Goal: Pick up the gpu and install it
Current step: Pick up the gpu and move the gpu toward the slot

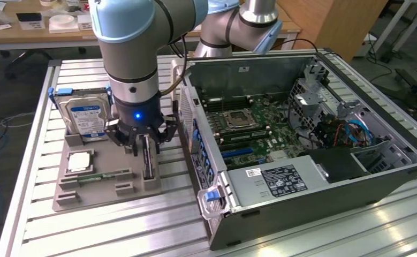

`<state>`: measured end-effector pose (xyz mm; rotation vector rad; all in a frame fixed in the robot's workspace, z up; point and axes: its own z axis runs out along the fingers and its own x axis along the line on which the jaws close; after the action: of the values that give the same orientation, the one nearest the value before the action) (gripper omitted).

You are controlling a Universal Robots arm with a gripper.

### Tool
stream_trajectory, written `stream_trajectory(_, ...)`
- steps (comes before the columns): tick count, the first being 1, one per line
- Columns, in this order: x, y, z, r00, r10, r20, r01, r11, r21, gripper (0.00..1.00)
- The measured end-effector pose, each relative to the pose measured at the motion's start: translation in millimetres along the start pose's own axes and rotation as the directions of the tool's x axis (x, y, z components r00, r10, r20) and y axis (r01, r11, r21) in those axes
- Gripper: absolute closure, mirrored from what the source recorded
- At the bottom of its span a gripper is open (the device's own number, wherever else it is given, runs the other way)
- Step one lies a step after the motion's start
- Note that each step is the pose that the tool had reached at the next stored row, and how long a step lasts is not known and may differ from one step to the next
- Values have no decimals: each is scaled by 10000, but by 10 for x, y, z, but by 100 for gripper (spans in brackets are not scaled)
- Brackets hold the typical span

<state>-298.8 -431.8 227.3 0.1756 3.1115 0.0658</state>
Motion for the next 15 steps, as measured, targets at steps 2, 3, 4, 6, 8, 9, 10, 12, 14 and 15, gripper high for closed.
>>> stream_trajectory(2,0,0,0,10000,0,0,0,10000,0,47)
stream_trajectory(3,0,0,0,10000,0,0,0,10000,0,47)
stream_trajectory(4,0,0,0,10000,0,0,0,10000,1,47)
stream_trajectory(6,0,0,0,10000,0,0,0,10000,0,48)
stream_trajectory(8,0,0,0,10000,0,0,0,10000,0,48)
stream_trajectory(9,0,0,0,10000,0,0,0,10000,0,55)
stream_trajectory(10,0,0,0,10000,0,0,0,10000,0,55)
stream_trajectory(12,0,0,0,10000,0,0,0,10000,0,55)
stream_trajectory(14,0,0,0,10000,0,0,0,10000,0,55)
stream_trajectory(15,0,0,0,10000,0,0,0,10000,0,55)
